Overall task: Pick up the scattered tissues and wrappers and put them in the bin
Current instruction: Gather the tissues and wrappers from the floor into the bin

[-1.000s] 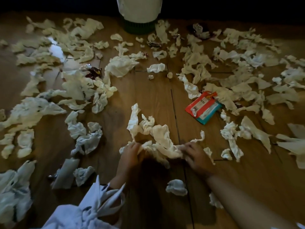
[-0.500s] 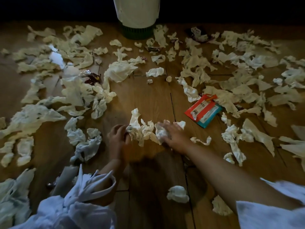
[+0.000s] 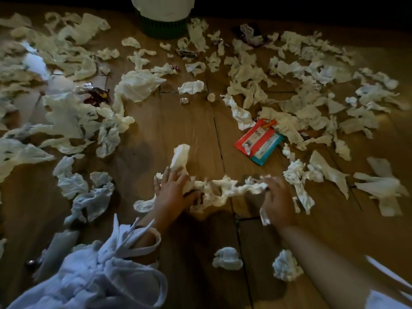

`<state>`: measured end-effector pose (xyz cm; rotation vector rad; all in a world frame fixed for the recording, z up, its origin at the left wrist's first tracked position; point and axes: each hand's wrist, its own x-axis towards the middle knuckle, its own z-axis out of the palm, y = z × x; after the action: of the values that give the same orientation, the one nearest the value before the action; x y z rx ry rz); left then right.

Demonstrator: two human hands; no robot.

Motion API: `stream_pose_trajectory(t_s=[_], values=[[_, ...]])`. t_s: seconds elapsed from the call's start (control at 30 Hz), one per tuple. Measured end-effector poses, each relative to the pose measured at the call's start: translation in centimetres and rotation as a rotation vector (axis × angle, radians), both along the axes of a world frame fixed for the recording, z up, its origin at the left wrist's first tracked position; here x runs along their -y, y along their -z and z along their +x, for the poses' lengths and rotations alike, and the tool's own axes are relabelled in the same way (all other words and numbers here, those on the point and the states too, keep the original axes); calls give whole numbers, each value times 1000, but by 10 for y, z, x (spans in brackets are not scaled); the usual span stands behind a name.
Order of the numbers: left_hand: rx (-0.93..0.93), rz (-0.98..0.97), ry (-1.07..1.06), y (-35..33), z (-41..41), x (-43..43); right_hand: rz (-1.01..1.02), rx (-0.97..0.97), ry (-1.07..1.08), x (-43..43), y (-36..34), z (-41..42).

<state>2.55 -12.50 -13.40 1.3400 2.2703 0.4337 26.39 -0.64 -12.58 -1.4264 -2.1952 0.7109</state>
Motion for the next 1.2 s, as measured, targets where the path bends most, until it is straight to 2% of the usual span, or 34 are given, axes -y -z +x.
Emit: stream_pose_trajectory(t_s=[0.07,0.13,0.23,0.3,0.37,0.47,0.53,0.6,0.67,0.77,0.83,0.9,1.0,1.03,1.1,1.2], values=[[-34,41,9,-1,9,1,70,154,99,-12,-1,15],[7,87,-29,-3,16,4,41,261,21,-19,0,22],[299,244,-164,-10,22,6,-145,255,-109,-20,8,9],[520,347,-235,-20,25,6,-164,300,-211,-18,15,-5],[570,407,-238,-22,25,5,-112,379,-302,-10,18,-15],[406,395,-103,-25,29,8,-61,179,-313,2,19,-20],[379,330,47,-31,39,12,-59,98,-274,2,17,-14],[291,215,251,-34,52,18,3,63,-149,-5,15,-1],[109,177,472,-31,65,26,76,20,47,-13,9,19],[-159,85,741,-17,82,39,51,102,226,-24,10,50],[-280,90,813,-13,87,44,-39,234,188,-24,14,64],[-258,54,798,-15,90,44,-66,298,100,-18,18,70],[-63,-68,677,-12,92,37,22,323,15,-2,21,62],[3,-59,611,-13,92,34,70,332,-10,2,23,57],[195,92,417,-14,88,33,123,324,-64,6,25,48],[446,170,57,-19,80,25,39,206,-131,3,19,36]])
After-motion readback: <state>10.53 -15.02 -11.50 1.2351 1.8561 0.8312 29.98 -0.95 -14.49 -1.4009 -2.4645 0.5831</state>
